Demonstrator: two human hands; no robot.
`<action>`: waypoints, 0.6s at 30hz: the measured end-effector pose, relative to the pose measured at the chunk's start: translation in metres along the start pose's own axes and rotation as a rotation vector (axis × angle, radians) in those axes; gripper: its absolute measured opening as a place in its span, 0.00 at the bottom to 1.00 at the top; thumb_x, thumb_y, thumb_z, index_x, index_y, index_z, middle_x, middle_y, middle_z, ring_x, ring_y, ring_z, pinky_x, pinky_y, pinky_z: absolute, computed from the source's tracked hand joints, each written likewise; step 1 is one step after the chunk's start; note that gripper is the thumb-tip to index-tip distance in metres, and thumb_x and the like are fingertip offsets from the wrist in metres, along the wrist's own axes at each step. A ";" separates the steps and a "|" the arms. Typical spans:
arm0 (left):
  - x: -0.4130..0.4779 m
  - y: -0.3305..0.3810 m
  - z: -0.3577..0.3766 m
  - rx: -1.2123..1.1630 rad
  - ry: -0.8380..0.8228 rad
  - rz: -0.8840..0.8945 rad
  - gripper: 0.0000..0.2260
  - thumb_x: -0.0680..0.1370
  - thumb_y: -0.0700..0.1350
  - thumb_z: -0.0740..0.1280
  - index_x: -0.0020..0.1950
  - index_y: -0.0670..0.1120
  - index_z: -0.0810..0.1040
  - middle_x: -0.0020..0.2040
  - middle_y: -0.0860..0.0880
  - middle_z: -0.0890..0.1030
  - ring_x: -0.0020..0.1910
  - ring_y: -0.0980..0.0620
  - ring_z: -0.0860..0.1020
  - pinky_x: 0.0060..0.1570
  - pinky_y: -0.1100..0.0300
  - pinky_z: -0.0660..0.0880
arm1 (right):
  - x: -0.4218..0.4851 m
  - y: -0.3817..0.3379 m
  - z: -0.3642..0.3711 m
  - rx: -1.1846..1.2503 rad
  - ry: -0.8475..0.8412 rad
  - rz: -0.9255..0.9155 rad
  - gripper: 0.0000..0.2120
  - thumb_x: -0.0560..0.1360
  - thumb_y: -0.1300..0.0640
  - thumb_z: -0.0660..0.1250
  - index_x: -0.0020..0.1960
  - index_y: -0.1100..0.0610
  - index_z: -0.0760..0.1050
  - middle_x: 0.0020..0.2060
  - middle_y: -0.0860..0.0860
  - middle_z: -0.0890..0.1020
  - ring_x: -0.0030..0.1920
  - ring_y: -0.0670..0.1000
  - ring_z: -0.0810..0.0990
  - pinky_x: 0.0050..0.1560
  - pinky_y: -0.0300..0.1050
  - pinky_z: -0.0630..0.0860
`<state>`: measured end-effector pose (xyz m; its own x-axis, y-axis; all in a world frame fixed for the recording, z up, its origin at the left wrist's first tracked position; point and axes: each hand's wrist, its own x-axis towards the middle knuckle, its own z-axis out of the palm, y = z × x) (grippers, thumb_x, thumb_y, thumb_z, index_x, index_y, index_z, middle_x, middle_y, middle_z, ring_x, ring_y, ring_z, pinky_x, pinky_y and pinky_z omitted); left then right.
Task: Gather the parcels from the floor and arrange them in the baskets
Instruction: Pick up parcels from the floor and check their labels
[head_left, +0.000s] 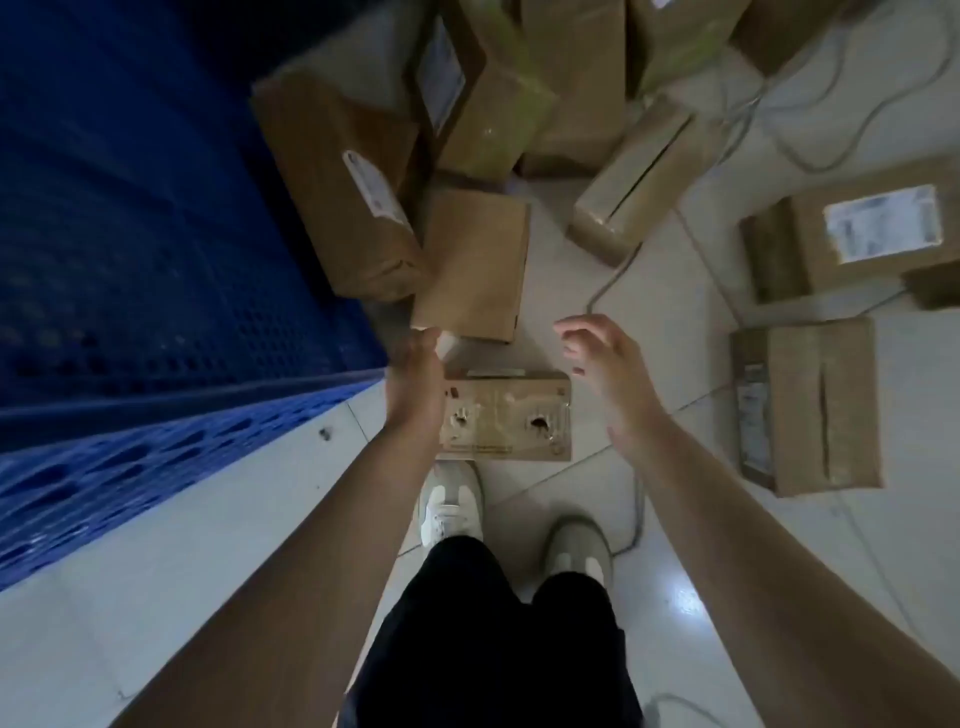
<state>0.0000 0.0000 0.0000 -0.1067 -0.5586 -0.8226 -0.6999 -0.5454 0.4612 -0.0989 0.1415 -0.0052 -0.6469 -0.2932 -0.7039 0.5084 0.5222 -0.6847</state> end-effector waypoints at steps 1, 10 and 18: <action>0.014 -0.014 -0.001 0.023 0.035 0.009 0.19 0.79 0.54 0.59 0.65 0.45 0.75 0.62 0.40 0.77 0.58 0.41 0.77 0.59 0.46 0.74 | 0.006 0.016 0.008 -0.052 0.038 0.024 0.08 0.80 0.58 0.61 0.56 0.51 0.77 0.54 0.48 0.78 0.57 0.50 0.76 0.55 0.45 0.70; 0.023 -0.059 0.000 0.054 0.014 -0.162 0.29 0.76 0.65 0.54 0.71 0.49 0.68 0.66 0.45 0.70 0.62 0.44 0.72 0.65 0.42 0.69 | 0.009 0.066 0.036 -0.079 0.304 0.258 0.18 0.80 0.40 0.58 0.56 0.55 0.67 0.46 0.50 0.77 0.42 0.49 0.77 0.42 0.46 0.74; -0.059 0.011 -0.012 -0.322 -0.089 -0.066 0.22 0.78 0.63 0.60 0.67 0.53 0.73 0.57 0.49 0.80 0.54 0.52 0.78 0.53 0.51 0.74 | -0.046 -0.049 -0.033 0.032 0.512 -0.049 0.08 0.78 0.52 0.62 0.47 0.56 0.67 0.36 0.48 0.74 0.35 0.47 0.74 0.34 0.44 0.70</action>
<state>0.0065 0.0193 0.0572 -0.1401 -0.4665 -0.8733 -0.4502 -0.7556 0.4758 -0.1125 0.1557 0.0667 -0.8616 0.1177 -0.4937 0.4826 0.4910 -0.7253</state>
